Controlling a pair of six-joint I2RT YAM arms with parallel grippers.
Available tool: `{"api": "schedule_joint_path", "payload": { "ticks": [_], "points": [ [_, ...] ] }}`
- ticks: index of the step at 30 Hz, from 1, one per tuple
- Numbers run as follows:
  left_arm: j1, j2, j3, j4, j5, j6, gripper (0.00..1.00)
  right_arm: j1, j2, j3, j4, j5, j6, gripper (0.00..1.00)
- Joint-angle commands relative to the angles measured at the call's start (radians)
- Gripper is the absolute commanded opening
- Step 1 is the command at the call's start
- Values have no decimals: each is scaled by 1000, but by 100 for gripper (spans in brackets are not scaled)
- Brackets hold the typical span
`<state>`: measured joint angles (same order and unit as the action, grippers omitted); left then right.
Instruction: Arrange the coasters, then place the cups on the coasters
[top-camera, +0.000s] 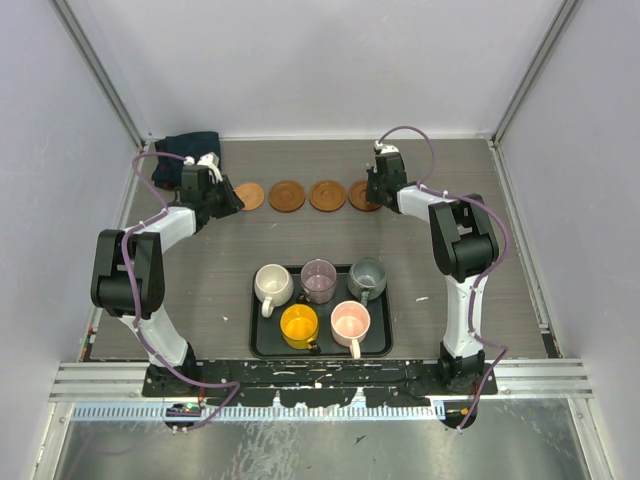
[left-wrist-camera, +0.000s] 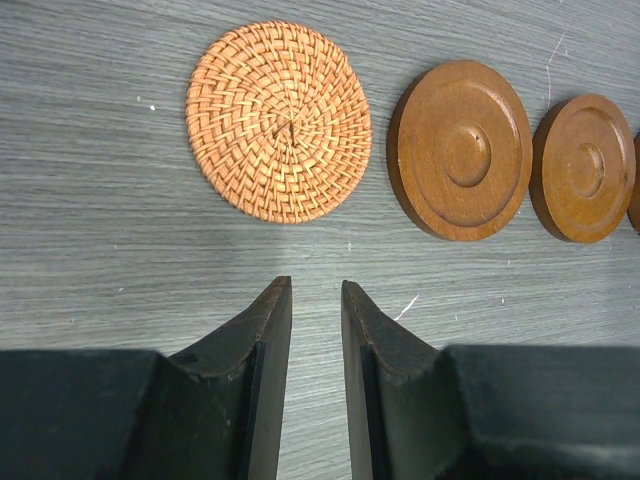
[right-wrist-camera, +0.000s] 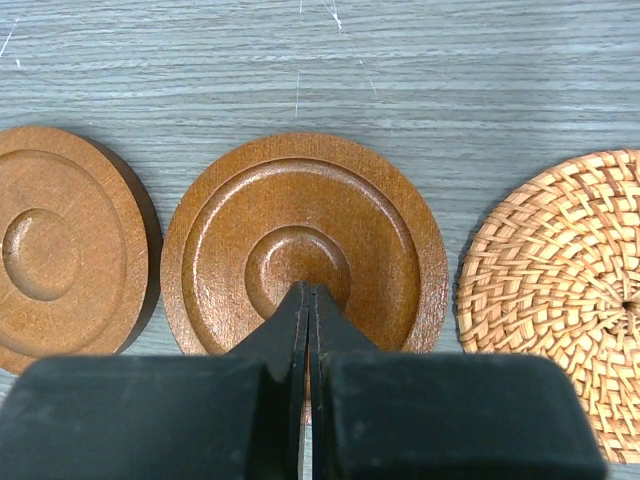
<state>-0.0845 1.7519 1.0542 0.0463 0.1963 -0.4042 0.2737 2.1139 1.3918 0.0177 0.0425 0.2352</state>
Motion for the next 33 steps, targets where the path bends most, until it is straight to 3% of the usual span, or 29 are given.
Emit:
{"api": "schedule_joint_path", "payload": {
  "ticks": [1, 20, 29, 33],
  "points": [
    [4, -19, 17, 26, 6, 1, 28, -1, -51, -13, -45, 30, -2, 1],
    [5, 0, 58, 6, -6, 19, 28, -2, -90, -28, -44, 3, -15, 0],
    [5, 39, 109, 6, -2, 25, 28, -1, -94, 100, -15, -47, -66, 1],
    [5, 39, 133, 4, 2, 32, 28, -1, -152, 130, 25, -42, -79, 6]
  ]
}}
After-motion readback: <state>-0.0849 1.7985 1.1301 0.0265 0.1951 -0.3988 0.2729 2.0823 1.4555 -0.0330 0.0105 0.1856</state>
